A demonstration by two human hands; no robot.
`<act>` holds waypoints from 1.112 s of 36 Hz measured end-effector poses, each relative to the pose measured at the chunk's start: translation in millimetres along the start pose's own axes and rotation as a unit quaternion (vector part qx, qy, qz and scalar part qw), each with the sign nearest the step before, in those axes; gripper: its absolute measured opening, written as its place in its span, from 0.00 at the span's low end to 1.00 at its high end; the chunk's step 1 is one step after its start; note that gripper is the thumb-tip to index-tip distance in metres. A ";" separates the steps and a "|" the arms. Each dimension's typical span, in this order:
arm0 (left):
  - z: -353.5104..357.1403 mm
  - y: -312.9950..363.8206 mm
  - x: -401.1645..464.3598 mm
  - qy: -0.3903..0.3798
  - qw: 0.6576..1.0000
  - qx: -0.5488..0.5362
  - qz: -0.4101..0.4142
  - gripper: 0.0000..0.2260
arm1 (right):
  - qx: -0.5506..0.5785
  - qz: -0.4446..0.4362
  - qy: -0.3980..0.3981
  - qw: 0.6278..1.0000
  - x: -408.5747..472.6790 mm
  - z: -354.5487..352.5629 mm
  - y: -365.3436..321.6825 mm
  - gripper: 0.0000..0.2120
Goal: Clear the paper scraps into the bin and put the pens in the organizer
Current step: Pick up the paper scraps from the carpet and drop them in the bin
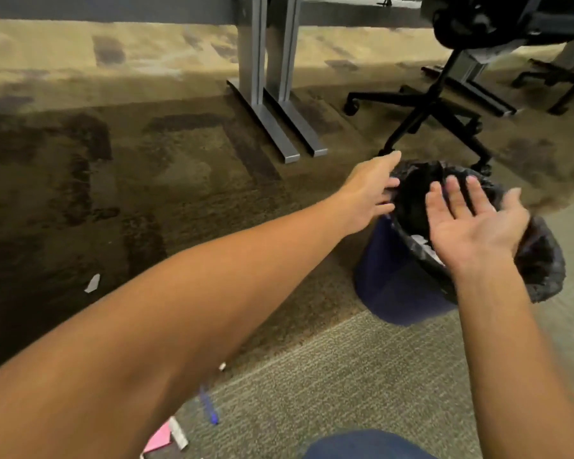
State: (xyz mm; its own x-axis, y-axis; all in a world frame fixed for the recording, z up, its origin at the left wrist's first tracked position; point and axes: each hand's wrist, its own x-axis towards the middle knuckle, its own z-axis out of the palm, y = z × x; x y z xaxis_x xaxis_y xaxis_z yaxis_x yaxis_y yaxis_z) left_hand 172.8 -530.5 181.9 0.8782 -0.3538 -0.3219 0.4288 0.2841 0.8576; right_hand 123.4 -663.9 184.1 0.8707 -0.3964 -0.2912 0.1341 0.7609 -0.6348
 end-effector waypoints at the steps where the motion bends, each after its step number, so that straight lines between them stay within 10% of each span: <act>1: -13.4 -1.3 -6.6 0.004 1.000 0.011 0.008 0.22 | -0.001 -0.001 -0.014 1.000 -5.5 2.3 10.4 0.25; 10: -153.8 -33.5 -102.7 0.123 0.990 0.034 -0.054 0.19 | -0.265 0.135 -0.202 0.933 -68.8 -0.7 134.6 0.15; 23: -291.3 -173.9 -269.5 0.294 0.938 0.063 -0.172 0.13 | -0.585 0.225 -0.409 0.663 -168.4 -107.9 293.9 0.06; 30: -305.6 -229.1 -317.0 0.214 0.947 0.114 -0.212 0.03 | -0.652 0.245 -0.476 0.537 -192.3 -153.6 316.2 0.04; 40: -296.1 -282.6 -353.7 -0.036 0.917 0.330 -0.222 0.14 | -0.728 0.005 -0.628 0.274 -187.0 -178.1 314.1 0.17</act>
State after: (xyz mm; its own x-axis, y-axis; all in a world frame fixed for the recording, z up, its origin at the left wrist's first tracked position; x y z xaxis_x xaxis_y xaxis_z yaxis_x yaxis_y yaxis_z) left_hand -196.3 -221.8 -65.4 0.6213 -0.3693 -0.6911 0.4975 -0.4954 0.7121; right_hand -81.6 -442.2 -88.4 0.4671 0.7875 -0.4021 0.5938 -0.6163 -0.5172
